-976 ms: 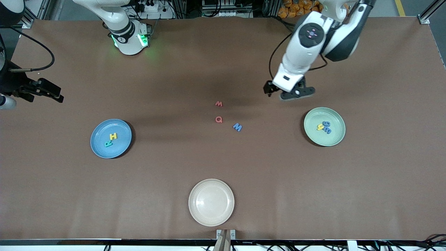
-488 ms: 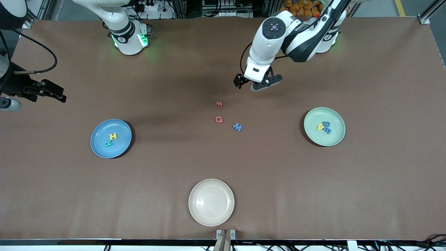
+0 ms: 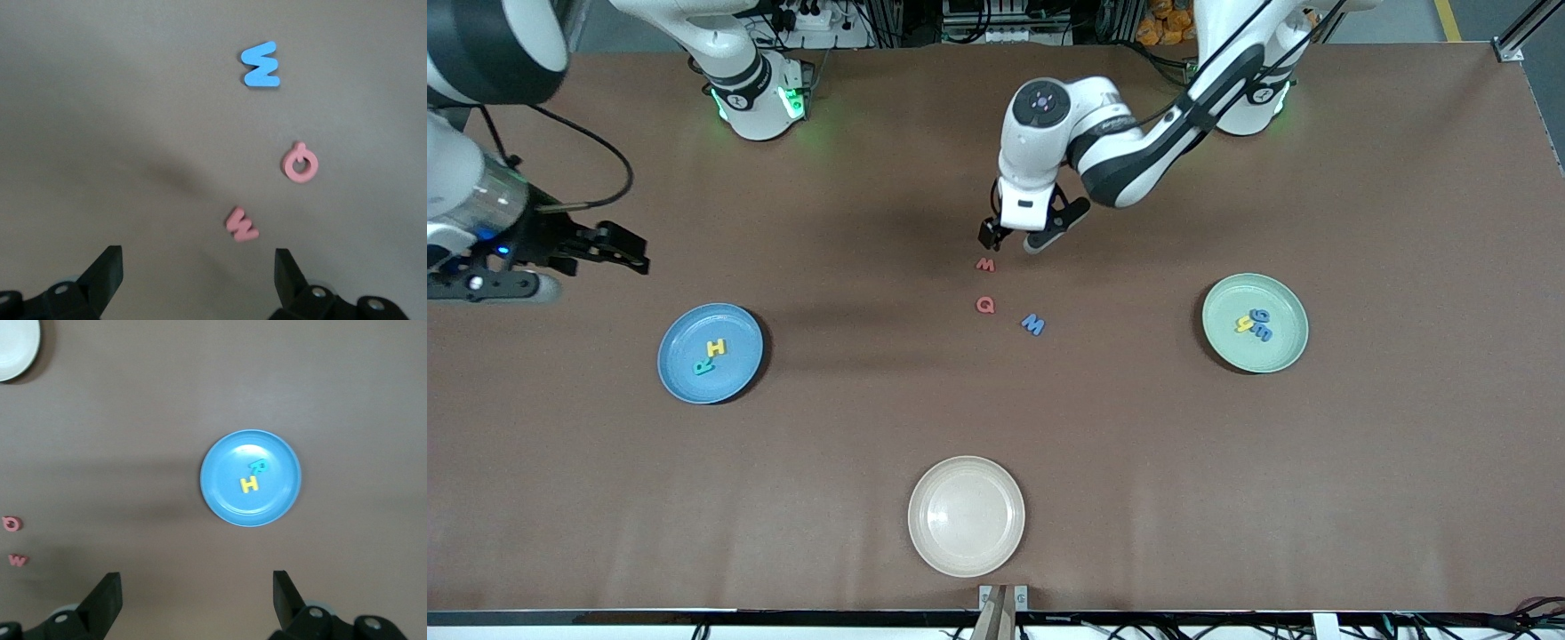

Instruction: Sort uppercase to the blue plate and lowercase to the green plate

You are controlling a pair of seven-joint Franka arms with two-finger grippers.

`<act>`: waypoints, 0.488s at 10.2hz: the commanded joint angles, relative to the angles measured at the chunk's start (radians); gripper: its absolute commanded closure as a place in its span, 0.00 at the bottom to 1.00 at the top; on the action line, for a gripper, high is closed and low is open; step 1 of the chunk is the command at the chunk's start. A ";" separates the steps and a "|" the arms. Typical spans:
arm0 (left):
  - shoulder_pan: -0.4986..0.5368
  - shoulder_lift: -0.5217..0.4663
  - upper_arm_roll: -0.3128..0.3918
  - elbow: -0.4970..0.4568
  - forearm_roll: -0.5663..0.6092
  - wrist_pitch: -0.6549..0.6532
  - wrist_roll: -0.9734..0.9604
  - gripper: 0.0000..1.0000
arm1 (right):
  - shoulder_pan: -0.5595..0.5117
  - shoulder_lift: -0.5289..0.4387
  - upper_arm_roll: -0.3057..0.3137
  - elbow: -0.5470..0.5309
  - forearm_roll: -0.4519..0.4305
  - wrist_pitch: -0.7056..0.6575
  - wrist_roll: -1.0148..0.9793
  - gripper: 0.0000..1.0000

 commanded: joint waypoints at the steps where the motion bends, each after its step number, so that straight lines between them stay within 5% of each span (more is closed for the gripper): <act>1: -0.075 0.053 0.084 0.070 0.031 -0.011 -0.039 0.01 | 0.035 0.031 0.028 0.002 -0.003 0.023 0.071 0.00; 3: -0.064 0.076 0.095 0.095 0.019 -0.011 -0.038 0.01 | 0.082 0.065 0.049 0.002 -0.001 0.060 0.150 0.00; 5: -0.214 0.082 0.265 0.140 -0.123 -0.008 -0.030 0.01 | 0.118 0.103 0.080 0.002 -0.001 0.100 0.242 0.01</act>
